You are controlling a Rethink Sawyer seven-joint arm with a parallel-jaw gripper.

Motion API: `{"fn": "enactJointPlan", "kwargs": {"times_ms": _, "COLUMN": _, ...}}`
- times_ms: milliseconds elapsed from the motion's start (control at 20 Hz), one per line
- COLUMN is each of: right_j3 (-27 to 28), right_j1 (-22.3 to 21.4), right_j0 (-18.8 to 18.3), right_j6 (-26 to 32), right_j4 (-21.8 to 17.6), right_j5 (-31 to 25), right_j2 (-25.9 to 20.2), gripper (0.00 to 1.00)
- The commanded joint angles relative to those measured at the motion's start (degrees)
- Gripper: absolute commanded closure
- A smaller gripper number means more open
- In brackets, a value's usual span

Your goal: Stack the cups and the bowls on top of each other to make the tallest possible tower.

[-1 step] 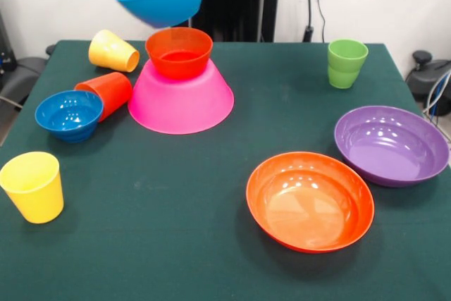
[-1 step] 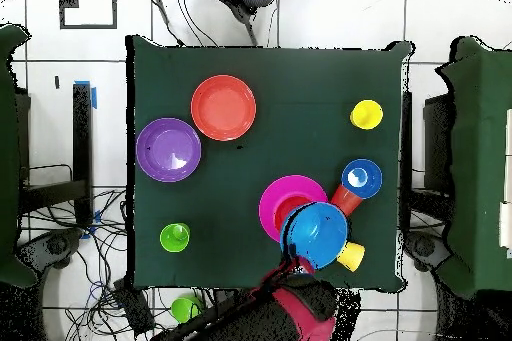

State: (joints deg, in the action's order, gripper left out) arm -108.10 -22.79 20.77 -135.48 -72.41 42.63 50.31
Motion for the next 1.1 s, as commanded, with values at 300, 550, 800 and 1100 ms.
{"fn": "enactJointPlan", "kwargs": {"times_ms": 300, "right_j3": 3.61, "right_j1": -2.72, "right_j0": 3.27, "right_j6": -1.33, "right_j4": -8.93, "right_j5": -4.27, "right_j2": 0.49, "gripper": 1.00}}
{"fn": "enactJointPlan", "kwargs": {"times_ms": 550, "right_j3": 2.60, "right_j1": -3.81, "right_j0": 0.71, "right_j6": 3.88, "right_j4": -4.92, "right_j5": -5.96, "right_j2": -3.00, "gripper": 1.00}}
{"fn": "enactJointPlan", "kwargs": {"times_ms": 800, "right_j3": 1.88, "right_j1": -4.87, "right_j0": -2.15, "right_j6": 11.60, "right_j4": -0.92, "right_j5": -7.08, "right_j2": -4.46, "gripper": 1.00}}
{"fn": "enactJointPlan", "kwargs": {"times_ms": 1100, "right_j3": 1.43, "right_j1": -4.91, "right_j0": -2.64, "right_j6": 11.15, "right_j4": 0.23, "right_j5": -6.61, "right_j2": -6.41, "gripper": 1.00}}
